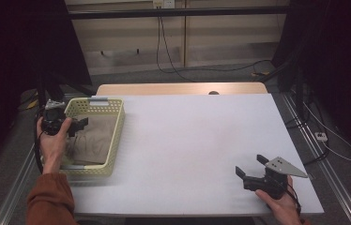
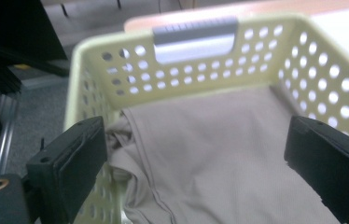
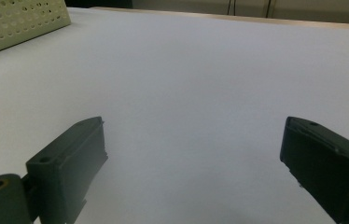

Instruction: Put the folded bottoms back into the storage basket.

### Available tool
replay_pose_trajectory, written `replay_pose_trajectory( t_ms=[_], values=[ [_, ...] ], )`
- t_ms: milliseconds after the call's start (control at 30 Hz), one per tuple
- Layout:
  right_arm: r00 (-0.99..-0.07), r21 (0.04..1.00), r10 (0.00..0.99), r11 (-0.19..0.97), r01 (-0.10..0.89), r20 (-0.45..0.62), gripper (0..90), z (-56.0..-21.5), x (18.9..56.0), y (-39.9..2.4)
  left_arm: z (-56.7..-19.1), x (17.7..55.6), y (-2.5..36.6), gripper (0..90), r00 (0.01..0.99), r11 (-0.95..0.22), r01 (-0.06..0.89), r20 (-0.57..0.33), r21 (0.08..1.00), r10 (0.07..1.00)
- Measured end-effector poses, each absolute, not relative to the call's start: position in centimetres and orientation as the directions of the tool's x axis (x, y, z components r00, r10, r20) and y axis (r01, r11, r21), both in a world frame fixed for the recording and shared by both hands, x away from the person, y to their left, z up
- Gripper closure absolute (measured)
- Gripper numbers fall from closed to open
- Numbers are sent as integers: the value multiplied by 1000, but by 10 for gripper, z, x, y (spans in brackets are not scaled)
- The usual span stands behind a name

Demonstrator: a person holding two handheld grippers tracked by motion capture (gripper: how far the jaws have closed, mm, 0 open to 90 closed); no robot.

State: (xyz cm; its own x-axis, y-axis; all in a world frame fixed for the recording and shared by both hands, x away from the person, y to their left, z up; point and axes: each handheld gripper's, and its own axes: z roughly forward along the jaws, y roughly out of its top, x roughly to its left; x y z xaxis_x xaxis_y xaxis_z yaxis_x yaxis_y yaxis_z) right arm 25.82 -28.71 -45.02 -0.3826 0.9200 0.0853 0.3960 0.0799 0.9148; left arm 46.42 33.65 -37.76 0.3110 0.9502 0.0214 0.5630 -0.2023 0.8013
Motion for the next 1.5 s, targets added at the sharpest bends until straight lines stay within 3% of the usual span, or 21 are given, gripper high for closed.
replay_pose_trajectory(
  t_ms=[167,600,1500],
  values=[
    [-387,918,918,74,391,90,64,-449,258,-287,-370,456,338,72,320,-178,508,8,843,947],
    [-393,920,916,77,385,88,63,-449,258,-286,-360,441,335,76,353,-200,478,21,855,935],
    [-387,919,918,78,386,85,63,-449,258,-287,-361,408,352,67,335,-126,472,-45,873,941]
  ],
)
